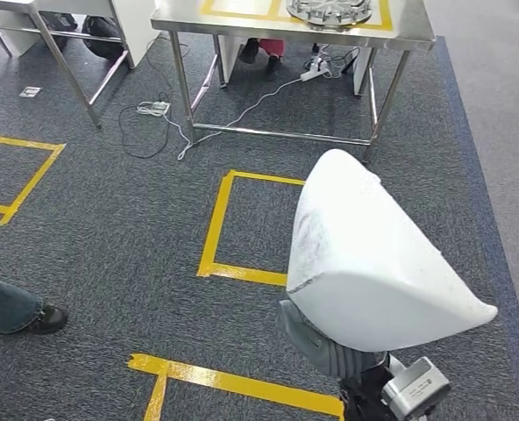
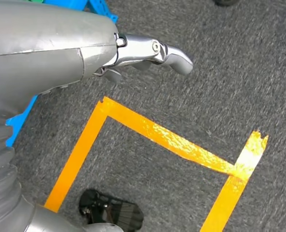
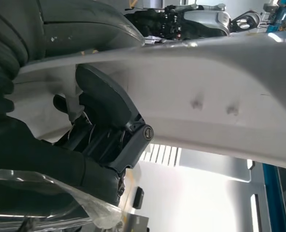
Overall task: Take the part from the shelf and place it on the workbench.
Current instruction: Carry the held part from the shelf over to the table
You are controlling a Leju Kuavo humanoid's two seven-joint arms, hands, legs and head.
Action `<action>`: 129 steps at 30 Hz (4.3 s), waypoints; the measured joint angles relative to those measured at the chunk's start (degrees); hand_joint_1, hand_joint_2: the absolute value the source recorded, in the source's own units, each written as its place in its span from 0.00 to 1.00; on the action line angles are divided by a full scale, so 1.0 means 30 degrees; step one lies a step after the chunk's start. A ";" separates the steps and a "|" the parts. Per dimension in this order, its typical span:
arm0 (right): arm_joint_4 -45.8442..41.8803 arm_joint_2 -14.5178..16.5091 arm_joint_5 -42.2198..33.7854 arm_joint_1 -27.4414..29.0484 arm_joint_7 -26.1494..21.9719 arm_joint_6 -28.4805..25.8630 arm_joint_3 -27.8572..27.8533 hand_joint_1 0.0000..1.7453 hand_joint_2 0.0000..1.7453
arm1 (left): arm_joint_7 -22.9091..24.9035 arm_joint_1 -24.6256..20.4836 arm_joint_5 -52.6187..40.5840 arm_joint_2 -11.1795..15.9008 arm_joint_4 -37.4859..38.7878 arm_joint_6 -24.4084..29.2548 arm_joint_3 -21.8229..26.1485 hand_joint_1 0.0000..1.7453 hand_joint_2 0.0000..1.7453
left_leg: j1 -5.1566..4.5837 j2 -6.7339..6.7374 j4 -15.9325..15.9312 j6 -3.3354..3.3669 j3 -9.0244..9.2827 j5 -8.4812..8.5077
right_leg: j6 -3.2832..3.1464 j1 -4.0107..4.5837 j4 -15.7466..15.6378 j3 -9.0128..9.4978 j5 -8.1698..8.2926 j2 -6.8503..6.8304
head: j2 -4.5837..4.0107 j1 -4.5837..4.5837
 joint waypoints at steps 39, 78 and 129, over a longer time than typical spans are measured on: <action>0.0268 0.0022 -0.0542 0.0169 0.0084 -0.0477 -0.0428 1.00 1.00 | 0.0122 0.0157 0.0483 -0.0078 -0.0240 -0.0231 0.0099 0.00 1.00 | 0.0090 -0.0166 0.3970 0.0085 -0.2105 -0.0511 | 0.0041 -0.0142 0.0576 0.0469 -0.0756 0.0547 | -0.0002 0.0022; 0.0310 0.0035 -0.0538 -0.0076 0.0094 -0.0627 -0.0466 1.00 1.00 | 0.0173 0.0325 0.0497 -0.0204 -0.0366 -0.0217 0.0202 0.00 1.00 | 0.0162 -0.0077 0.0385 0.0485 -0.0538 0.0211 | 0.1060 -0.0325 0.2697 0.0106 -0.0345 0.0541 | 0.0000 0.0007; 0.0051 0.0131 -0.1579 0.0150 -0.0013 -0.0596 -0.2683 1.00 1.00 | 0.0304 0.0246 0.0461 -0.0586 -0.0947 -0.0350 0.0288 0.00 1.00 | 0.0029 -0.0189 0.5270 -0.0283 -0.1245 -0.3034 | -0.0168 0.0134 0.0149 -0.0201 0.0241 0.0616 | 0.0000 -0.0042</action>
